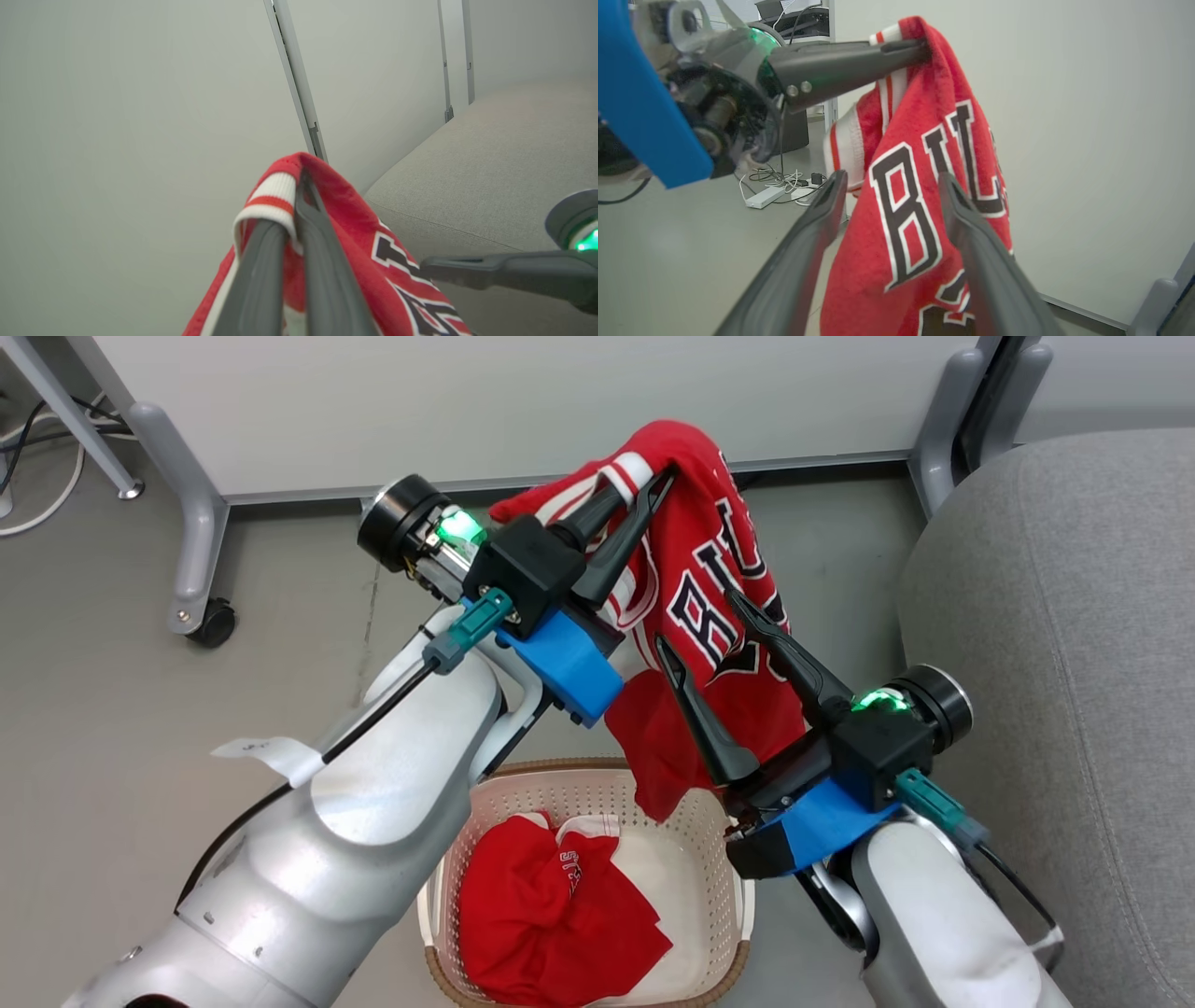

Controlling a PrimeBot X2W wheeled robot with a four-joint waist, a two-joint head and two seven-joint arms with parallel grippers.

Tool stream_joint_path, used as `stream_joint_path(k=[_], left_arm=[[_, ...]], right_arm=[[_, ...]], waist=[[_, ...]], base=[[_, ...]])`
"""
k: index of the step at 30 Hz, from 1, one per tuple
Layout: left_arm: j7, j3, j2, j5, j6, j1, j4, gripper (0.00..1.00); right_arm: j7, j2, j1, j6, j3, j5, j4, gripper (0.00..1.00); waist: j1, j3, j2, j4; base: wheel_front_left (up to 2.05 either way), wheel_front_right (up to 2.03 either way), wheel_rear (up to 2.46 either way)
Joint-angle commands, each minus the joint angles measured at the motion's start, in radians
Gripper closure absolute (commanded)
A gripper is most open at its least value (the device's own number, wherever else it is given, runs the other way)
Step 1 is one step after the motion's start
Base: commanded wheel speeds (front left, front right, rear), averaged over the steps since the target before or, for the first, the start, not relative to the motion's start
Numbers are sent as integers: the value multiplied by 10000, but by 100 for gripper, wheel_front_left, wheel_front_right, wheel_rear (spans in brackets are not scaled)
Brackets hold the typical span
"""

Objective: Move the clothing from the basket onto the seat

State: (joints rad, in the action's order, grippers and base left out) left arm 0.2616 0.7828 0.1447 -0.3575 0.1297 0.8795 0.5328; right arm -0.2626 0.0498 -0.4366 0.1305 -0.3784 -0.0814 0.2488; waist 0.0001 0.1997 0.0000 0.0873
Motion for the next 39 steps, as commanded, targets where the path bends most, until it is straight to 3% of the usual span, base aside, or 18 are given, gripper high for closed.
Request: stream_joint_path(k=[1, 5, 15, 16, 17, 39], left_arm=[[51, -29, -37, 39, -5, 159, -24, 100], [51, -21, -64, 53, -4, 261, -7, 100], [51, 100, -223, 64, -1, 393, -13, 100], [51, 116, -243, 58, -1, 404, -10, 100], [51, 126, -258, 47, -1, 414, -5, 100], [52, 31, -267, 43, 1, 123, 63, 100]], right_arm=[[-35, 12, -145, 5, 40, 95, 114, 0], [-35, 11, -495, 5, 63, 563, 984, 0], [-35, 9, -1556, 5, 16, 4, 2839, 0], [-35, 12, -1665, 5, -12, -74, 2952, 71], [-35, 12, -1747, 5, -30, -167, 3034, 100], [-35, 10, -1773, 5, -260, -756, 2939, 100]], waist=[[-1, 36, 0, 27], [-1, 138, 0, 60], [-1, 274, 0, 206], [-1, 277, 0, 232], [-1, 280, 0, 255], [-1, 114, 0, 258]], base=[[0, 0, 0], [0, 0, 0], [0, 0, 0], [0, 0, 0], [0, 0, 0], [0, 0, 0]])
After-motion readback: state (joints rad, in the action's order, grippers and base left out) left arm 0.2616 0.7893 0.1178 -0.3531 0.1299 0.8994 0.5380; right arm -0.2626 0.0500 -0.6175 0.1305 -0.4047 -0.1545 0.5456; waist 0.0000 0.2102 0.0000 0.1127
